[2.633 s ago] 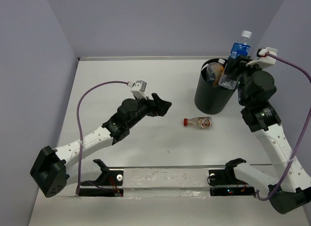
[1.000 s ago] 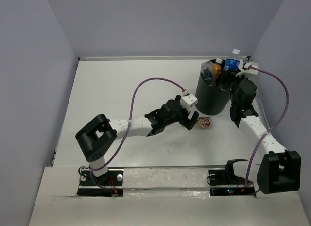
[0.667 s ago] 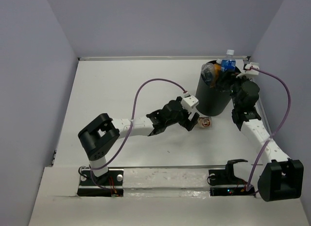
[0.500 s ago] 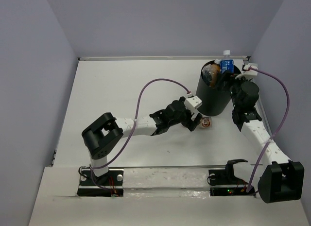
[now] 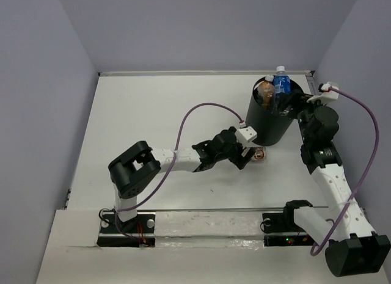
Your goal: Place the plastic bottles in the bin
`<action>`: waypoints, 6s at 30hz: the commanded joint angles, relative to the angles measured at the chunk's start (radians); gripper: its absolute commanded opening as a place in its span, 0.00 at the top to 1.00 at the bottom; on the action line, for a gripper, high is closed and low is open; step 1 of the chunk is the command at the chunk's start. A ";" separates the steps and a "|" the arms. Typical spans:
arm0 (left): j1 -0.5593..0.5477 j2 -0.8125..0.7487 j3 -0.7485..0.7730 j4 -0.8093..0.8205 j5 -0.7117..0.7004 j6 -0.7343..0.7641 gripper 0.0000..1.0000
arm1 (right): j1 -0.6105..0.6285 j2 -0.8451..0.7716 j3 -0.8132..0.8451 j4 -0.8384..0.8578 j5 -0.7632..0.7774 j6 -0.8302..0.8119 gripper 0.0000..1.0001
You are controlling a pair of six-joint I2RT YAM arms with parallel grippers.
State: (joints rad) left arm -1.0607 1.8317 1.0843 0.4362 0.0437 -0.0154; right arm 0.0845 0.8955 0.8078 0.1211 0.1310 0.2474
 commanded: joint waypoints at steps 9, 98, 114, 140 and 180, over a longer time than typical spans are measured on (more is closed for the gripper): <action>-0.039 0.100 0.186 -0.099 -0.068 0.143 0.07 | -0.003 -0.191 0.080 -0.262 -0.185 0.121 0.13; -0.199 -0.853 -0.225 -0.197 -0.519 -0.198 0.01 | -0.003 -0.185 0.268 -0.402 -0.309 0.348 0.89; -0.199 -0.940 -0.380 -0.116 -0.673 -0.187 0.01 | -0.003 0.178 0.636 -0.515 0.361 -0.081 0.90; -0.196 -0.897 -0.377 -0.067 -0.660 -0.195 0.01 | -0.003 0.367 0.463 -0.216 0.265 -0.270 0.90; -0.191 -0.888 -0.213 -0.159 -0.754 -0.324 0.01 | -0.003 0.040 0.378 -0.409 0.053 -0.016 0.00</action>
State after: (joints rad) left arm -1.2549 0.9779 0.8124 0.2680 -0.6281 -0.3321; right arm 0.0803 1.0222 1.0893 -0.2184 0.2199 0.1890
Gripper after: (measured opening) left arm 0.989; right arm 0.995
